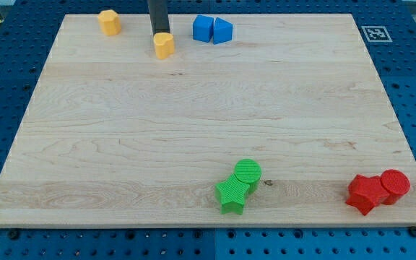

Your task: Push the yellow heart slightly towards the blue cube

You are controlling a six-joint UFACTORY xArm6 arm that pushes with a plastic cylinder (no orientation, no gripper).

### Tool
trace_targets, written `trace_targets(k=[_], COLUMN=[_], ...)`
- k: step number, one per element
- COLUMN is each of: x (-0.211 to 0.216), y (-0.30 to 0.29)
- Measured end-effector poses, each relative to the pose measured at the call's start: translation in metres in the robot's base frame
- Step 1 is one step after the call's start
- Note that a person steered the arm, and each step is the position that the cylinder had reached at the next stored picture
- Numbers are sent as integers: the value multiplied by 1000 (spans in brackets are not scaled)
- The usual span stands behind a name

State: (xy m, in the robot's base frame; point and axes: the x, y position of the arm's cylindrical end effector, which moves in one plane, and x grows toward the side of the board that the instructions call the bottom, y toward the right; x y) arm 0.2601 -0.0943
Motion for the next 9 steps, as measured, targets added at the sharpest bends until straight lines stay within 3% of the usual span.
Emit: trace_targets(k=[1,3,9], x=[16,51,31], y=[-44,-48,6])
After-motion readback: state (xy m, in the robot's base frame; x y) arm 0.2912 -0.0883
